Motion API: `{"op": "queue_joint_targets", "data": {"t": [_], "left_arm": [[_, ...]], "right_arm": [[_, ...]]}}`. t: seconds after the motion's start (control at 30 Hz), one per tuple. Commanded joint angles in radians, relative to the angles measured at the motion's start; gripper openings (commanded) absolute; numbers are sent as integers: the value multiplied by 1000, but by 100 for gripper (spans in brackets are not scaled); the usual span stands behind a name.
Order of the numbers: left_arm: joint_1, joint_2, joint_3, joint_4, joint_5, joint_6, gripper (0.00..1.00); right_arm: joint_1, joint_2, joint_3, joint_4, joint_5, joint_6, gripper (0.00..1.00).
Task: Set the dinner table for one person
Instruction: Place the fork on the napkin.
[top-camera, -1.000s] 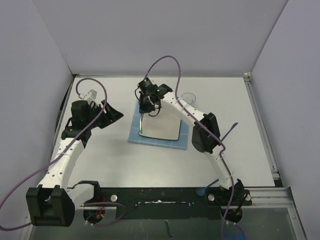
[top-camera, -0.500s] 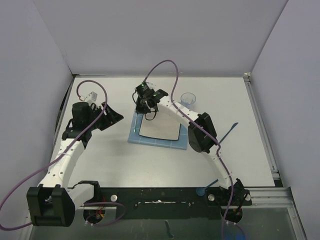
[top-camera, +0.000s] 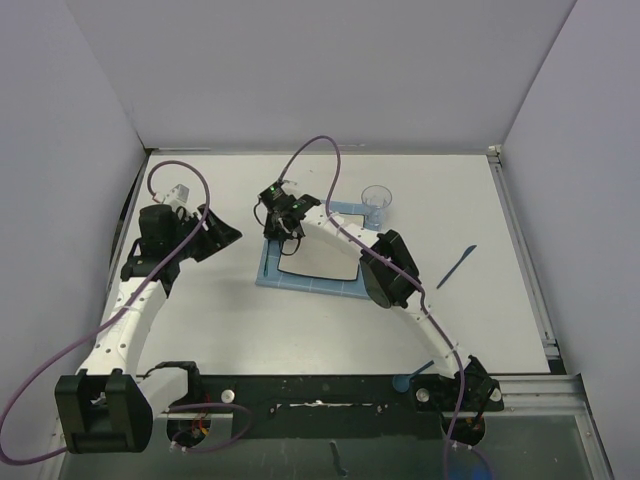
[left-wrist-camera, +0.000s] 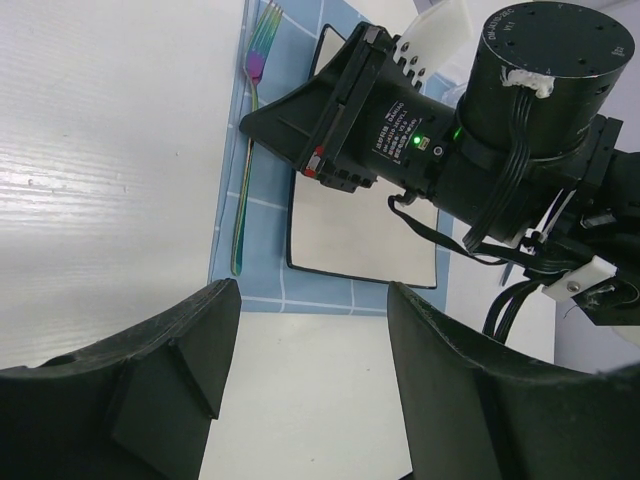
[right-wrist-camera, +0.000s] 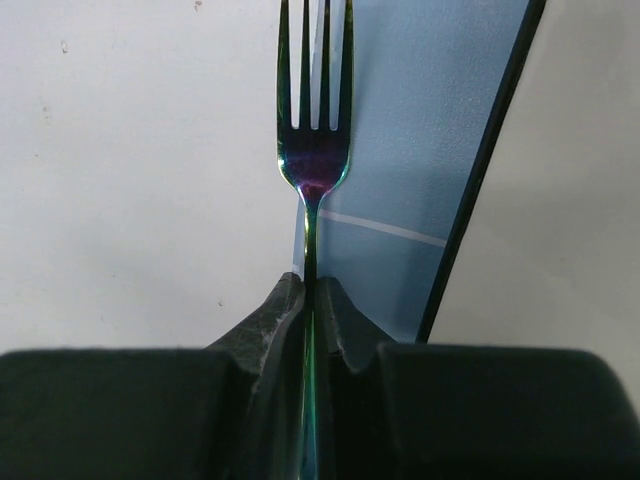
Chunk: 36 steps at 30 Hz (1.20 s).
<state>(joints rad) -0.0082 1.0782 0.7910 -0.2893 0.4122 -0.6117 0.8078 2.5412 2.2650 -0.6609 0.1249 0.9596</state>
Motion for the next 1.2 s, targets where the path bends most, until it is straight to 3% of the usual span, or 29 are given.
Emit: {"op": "queue_joint_targets", "data": {"t": [0.0, 0.7, 0.8, 0.87, 1.17], "left_arm": [[11, -8, -1, 31, 15, 24, 59], [13, 5, -3, 32, 32, 28, 59], [13, 10, 1, 35, 34, 28, 59], [14, 15, 3, 37, 36, 28, 59], [13, 26, -3, 45, 36, 28, 59]], "right_arm": [[-1, -45, 34, 50, 50, 18, 0], [-21, -116, -76, 58, 94, 29, 0], [-24, -122, -95, 74, 94, 32, 45], [-27, -122, -102, 91, 83, 25, 60], [-36, -136, -94, 116, 53, 2, 63]]}}
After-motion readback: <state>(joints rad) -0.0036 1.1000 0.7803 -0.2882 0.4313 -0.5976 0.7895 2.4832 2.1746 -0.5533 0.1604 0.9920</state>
